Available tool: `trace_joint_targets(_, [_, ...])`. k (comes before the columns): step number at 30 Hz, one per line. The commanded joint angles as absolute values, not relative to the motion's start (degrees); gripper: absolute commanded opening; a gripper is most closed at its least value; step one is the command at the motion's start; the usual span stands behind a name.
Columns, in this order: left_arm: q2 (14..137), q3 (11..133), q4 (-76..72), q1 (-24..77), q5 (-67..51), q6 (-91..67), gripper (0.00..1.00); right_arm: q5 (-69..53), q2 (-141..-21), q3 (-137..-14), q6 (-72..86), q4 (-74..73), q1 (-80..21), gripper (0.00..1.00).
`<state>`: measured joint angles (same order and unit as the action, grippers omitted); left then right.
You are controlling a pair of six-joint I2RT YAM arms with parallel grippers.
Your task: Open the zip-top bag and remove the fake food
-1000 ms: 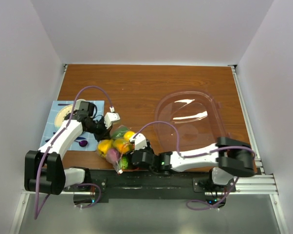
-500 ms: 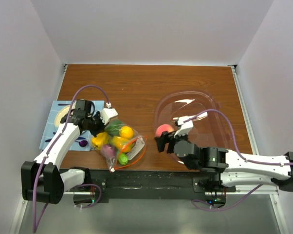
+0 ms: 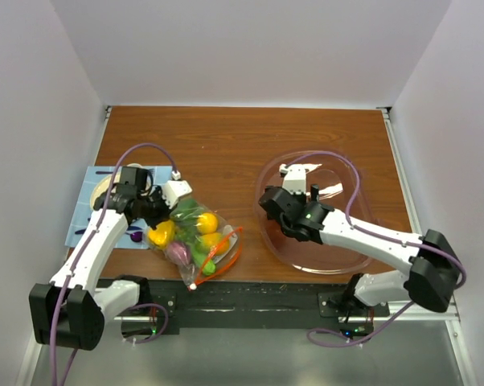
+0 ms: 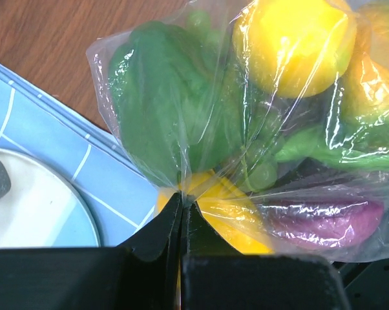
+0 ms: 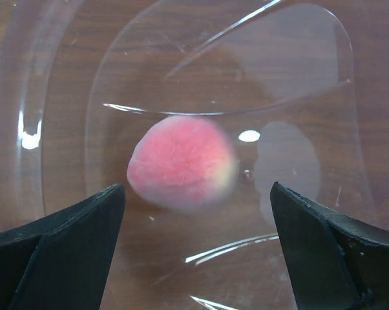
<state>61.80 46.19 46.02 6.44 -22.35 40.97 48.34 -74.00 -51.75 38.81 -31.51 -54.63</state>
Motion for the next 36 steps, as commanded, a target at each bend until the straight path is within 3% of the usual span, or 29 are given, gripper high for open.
trace_joint_targets(1, [59.33, 46.49, 47.11, 6.42, -21.53, 40.43, 0.0, 48.6, -75.06, -56.6, 34.11, -28.48, -53.88, 0.99])
trace_joint_targets(8, [59.94, 44.74, 46.06, 6.42, -20.48, 40.34, 0.0, 45.88, -68.14, -57.5, 26.03, -18.68, -57.03, 0.99])
trace_joint_targets(10, [60.55, 43.95, 45.09, 6.42, -20.04, 39.99, 0.0, 46.23, -66.54, -55.82, 20.58, -13.12, -64.31, 0.92])
trace_joint_targets(11, [60.99, 43.77, 44.74, 6.42, -19.78, 39.82, 0.0, 46.06, -66.36, -55.81, 19.61, -10.83, -66.77, 0.78])
trace_joint_targets(13, [61.52, 43.68, 44.56, 6.42, -19.86, 39.38, 0.0, 44.04, -67.58, -56.42, 17.59, -9.85, -73.45, 0.63])
trace_joint_targets(16, [62.22, 43.68, 44.56, 6.42, -20.21, 39.02, 0.0, 37.4, -70.48, -54.68, 15.99, -6.07, -80.15, 0.32])
trace_joint_targets(17, [62.31, 43.68, 44.56, 6.42, -20.3, 39.02, 0.0, 36.22, -71.36, -54.32, 16.26, -5.28, -81.2, 0.12])
trace_joint_targets(18, [62.31, 43.68, 44.56, 6.42, -20.3, 39.02, 0.0, 35.25, -72.59, -53.62, 16.61, -4.4, -83.04, 0.03])
trace_joint_targets(19, [62.31, 43.77, 44.56, 6.42, -20.22, 38.94, 0.0, 34.03, -74.42, -51.87, 16.7, -3.35, -83.84, 0.0])
trace_joint_targets(31, [62.4, 43.68, 43.95, 6.42, -19.95, 38.93, 0.0, 25.84, -84.98, -50.27, 12.57, 5.19, -86.04, 0.0])
trace_joint_targets(34, [62.66, 43.77, 43.86, 6.42, -20.39, 38.85, 0.0, 28.12, -88.06, -52.29, 10.9, 4.92, -85.87, 0.29])
trace_joint_targets(35, [62.84, 43.86, 43.77, 6.42, -20.48, 38.76, 0.0, 28.65, -88.94, -52.82, 10.29, 5.1, -85.87, 0.51])
trace_joint_targets(36, [62.93, 43.94, 43.86, 6.42, -20.74, 38.85, 0.0, 29.09, -90.6, -53.26, 9.07, 5.36, -85.78, 0.57])
